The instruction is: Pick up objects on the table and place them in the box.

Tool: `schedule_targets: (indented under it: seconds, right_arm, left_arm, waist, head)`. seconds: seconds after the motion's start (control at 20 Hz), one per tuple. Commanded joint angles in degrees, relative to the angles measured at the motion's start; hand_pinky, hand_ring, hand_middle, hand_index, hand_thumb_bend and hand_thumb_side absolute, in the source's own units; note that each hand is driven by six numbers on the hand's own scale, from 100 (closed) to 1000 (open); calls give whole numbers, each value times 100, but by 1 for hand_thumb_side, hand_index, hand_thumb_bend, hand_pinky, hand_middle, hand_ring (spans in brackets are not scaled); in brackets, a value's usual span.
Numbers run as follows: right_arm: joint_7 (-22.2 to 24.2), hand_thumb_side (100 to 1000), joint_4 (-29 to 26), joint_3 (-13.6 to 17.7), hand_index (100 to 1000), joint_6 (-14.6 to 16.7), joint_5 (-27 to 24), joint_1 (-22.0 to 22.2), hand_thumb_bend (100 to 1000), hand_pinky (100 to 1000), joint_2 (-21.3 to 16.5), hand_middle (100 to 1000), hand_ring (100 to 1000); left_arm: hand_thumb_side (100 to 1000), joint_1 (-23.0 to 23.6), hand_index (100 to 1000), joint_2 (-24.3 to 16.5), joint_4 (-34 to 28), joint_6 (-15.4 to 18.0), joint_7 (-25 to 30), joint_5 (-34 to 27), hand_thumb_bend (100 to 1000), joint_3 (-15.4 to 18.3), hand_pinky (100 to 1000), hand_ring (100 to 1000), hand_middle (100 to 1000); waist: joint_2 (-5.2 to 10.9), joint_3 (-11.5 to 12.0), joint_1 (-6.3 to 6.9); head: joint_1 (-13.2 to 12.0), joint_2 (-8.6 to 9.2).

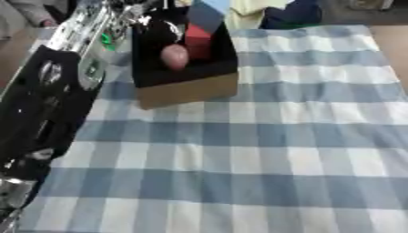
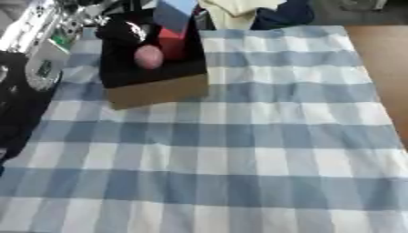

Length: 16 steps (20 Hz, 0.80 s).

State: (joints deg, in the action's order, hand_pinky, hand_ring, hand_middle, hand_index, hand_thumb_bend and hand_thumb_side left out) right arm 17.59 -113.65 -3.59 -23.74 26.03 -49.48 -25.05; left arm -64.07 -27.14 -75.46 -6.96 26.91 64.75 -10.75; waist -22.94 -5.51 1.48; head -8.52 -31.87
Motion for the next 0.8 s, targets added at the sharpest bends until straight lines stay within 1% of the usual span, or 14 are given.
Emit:
schedule_targets:
  seconds: [0.05,0.15,0.2,0.35,0.5,0.8]
  right_arm:
    - [-7,1000,-94,34,932,-1,-22,-98,100,914,-75,771,868]
    - [-8,1000,-94,35,932,2,-27,-97,100,914,-70,770,868]
    - [-9,1000,-94,36,932,4,-28,-96,100,914,-69,770,868]
    - [-12,1000,-94,40,932,3,-33,-85,100,914,-67,770,868]
    - [-14,1000,-94,43,932,1,-38,-79,100,914,-65,769,868]
    - [-13,1000,-94,49,932,-3,-32,-77,100,914,-61,769,868]
  left_arm:
    - [608,-82,712,-43,180,194,-295,-44,100,2,491,718,563]
    - [594,-63,719,-45,367,201,-471,52,100,-26,514,728,572]
    - [603,-49,727,-45,470,170,-559,126,100,-41,531,738,582]
    - [596,-6,723,-11,763,93,-817,372,100,-77,541,739,578]
    - [607,29,731,36,1000,106,-1044,530,100,-91,549,744,588]
    - [608,22,726,74,1118,157,-1193,569,100,-89,543,740,580]
  waist:
    - [123,-18,2]
    - [120,-24,5]
    - [119,-22,5]
    - [118,-6,0]
    - [118,5,-6]
    - [125,6,-24]
  head:
    - [37,108]
    - [45,119]
    - [46,118]
    - [57,122]
    - [61,107]
    - [61,87]
